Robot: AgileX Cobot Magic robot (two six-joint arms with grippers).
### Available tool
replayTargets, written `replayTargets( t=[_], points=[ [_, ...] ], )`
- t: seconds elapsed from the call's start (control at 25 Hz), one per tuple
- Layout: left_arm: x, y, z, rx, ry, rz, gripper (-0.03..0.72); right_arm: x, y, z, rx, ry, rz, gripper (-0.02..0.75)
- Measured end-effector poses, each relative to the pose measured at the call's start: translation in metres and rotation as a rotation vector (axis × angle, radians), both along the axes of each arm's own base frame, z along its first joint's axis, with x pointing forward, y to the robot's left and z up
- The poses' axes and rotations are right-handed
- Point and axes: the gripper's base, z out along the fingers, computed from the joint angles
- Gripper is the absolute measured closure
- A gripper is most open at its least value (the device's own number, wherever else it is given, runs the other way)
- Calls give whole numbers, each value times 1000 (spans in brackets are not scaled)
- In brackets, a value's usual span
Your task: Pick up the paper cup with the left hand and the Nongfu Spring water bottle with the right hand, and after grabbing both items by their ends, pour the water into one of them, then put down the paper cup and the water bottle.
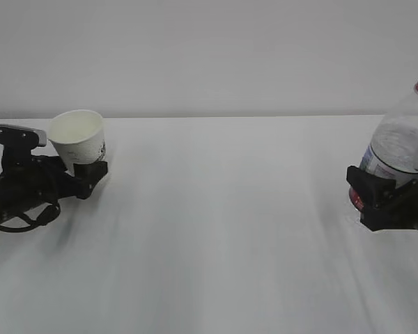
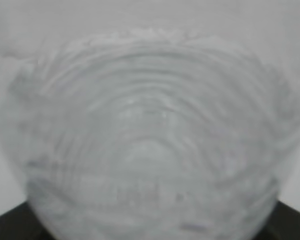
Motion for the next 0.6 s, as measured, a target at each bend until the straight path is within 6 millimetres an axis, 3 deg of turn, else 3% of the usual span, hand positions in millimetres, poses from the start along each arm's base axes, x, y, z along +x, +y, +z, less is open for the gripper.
replayTargets(
  t=[0.6],
  points=[
    [2, -3, -3, 70, 5, 3, 24, 0, 0, 0, 0, 0, 0, 244]
  ],
)
